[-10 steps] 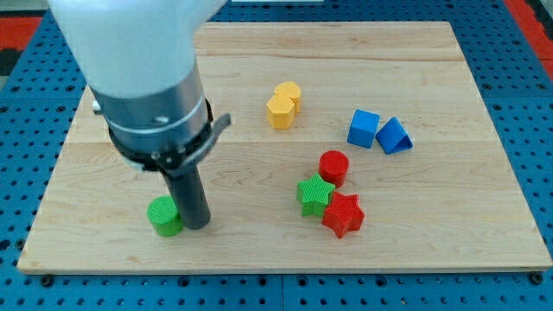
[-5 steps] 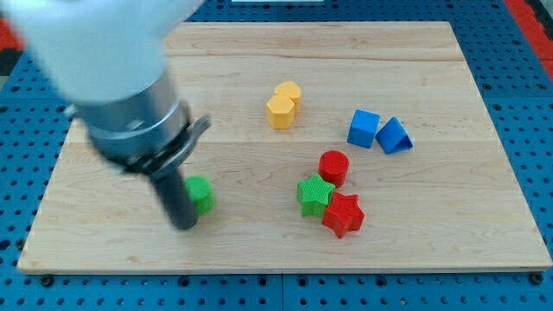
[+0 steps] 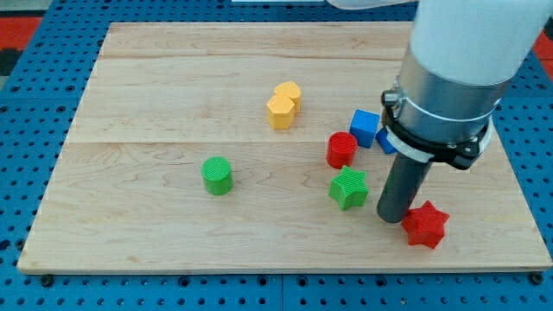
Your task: Slide the green blocks to the bottom left of the red circle
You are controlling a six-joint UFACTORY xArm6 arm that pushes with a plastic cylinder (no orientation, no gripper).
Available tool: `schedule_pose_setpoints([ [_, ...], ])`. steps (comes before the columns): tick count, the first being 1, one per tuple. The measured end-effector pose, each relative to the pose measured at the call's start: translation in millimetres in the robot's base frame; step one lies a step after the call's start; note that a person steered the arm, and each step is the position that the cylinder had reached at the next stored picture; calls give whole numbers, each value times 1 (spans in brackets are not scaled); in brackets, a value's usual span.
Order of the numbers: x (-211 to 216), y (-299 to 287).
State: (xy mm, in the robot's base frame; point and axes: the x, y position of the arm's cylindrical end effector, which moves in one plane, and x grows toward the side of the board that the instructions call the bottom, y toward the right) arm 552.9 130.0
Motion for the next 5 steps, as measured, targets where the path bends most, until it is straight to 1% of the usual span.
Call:
schedule_pose_setpoints([
  [2,-25,-54],
  [3,-40,-32],
  [4,-57,-61],
  [5,-48,-130],
])
